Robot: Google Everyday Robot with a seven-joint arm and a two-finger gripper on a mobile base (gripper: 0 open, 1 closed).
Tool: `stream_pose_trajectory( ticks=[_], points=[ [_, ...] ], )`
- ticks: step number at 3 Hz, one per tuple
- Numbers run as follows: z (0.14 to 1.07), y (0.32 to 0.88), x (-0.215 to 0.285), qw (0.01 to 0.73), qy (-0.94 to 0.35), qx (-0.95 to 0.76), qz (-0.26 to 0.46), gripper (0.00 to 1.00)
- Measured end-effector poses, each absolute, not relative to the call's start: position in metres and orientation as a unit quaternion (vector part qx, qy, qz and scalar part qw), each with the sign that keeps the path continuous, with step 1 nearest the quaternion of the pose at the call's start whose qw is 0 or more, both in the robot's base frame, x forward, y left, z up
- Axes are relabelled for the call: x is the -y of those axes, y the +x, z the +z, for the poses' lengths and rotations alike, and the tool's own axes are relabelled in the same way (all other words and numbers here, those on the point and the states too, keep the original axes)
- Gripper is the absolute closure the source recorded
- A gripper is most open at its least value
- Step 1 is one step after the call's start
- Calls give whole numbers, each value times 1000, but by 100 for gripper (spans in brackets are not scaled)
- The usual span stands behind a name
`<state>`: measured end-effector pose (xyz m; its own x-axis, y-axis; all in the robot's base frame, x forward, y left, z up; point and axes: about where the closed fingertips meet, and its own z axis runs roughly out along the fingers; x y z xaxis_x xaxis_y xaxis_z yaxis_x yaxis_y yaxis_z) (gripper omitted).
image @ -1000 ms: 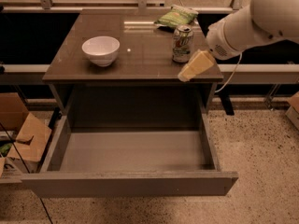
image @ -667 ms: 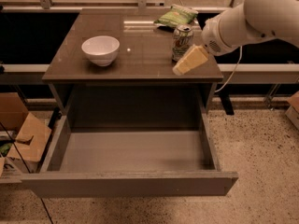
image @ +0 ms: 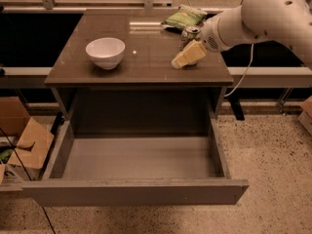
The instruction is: Place 7up can into top drawer
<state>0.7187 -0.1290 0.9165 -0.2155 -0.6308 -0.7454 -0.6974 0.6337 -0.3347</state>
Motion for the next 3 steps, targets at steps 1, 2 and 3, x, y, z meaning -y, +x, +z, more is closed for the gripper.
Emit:
stream_pose_trajectory(
  ticks=[1,2,3],
  points=[
    [912,738,128,465,-416,-780,51,0],
    [909,758,131,470,-408,-780,67,0],
    [906,776,134,471,-398,-783,81,0]
  ],
)
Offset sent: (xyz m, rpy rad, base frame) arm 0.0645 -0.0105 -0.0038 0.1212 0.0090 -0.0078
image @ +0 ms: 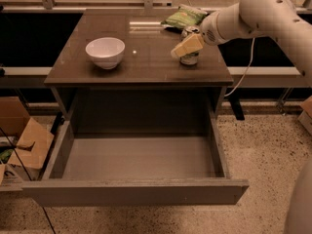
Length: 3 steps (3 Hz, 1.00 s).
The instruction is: Place 7up can into top drawer
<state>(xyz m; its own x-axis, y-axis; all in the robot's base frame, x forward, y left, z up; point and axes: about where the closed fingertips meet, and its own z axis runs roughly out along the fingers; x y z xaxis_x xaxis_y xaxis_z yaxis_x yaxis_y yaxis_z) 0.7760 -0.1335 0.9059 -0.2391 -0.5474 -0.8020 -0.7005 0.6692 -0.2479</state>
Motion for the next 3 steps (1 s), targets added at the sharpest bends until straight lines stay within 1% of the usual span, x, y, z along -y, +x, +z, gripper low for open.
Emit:
stream_pose_trajectory(
  ticks=[1,2,3],
  points=[
    [897,787,135,473,-391,-783,101,16],
    [887,791,134,469,-388,-784,118,47],
    [889,786,133,471,-393,-780,120,71]
  ],
)
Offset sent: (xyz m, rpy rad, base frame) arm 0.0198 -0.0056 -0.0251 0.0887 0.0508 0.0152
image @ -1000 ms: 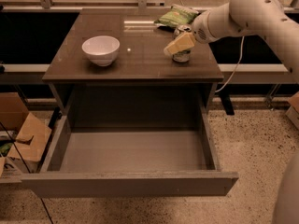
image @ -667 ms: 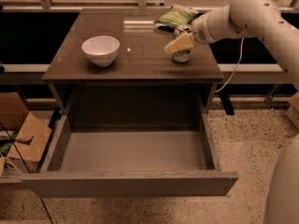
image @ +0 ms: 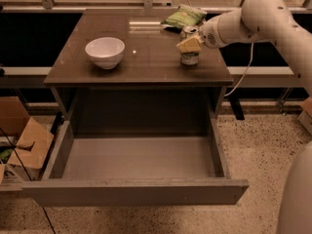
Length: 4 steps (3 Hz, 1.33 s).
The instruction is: Place 7up can into top drawer
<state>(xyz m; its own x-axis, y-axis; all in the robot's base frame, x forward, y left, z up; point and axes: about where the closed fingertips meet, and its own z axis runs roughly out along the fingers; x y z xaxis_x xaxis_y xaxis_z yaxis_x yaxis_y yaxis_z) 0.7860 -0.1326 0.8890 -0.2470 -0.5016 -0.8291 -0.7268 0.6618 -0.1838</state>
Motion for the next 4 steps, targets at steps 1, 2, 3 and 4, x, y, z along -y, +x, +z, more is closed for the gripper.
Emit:
stream_pose_trajectory(
  ticks=[1,2,3,4],
  points=[
    [911,767,123,482,-423,-758,114,94],
    [933,736,103,487,-467,-730,111,100],
    [942,702,79,482,-503,-706,130,100],
    [936,664,47,464,-532,-687,169,100]
  ],
)
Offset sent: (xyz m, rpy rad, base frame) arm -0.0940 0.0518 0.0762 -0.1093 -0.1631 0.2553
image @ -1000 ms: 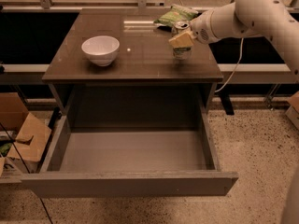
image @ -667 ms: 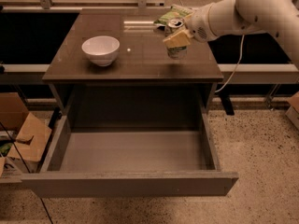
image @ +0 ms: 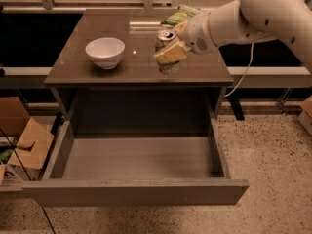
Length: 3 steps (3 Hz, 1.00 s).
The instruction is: Place 7up can into top drawer
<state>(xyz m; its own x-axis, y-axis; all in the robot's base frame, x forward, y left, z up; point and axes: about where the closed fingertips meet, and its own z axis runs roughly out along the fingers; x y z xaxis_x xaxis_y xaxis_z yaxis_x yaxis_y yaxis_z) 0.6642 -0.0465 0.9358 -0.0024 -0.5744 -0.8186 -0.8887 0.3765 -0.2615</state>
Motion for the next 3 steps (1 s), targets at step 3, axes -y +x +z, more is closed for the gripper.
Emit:
stream_pose_trajectory(
  ticks=[3],
  points=[
    [876,571,1,403,-534,-700,251,100]
  ],
)
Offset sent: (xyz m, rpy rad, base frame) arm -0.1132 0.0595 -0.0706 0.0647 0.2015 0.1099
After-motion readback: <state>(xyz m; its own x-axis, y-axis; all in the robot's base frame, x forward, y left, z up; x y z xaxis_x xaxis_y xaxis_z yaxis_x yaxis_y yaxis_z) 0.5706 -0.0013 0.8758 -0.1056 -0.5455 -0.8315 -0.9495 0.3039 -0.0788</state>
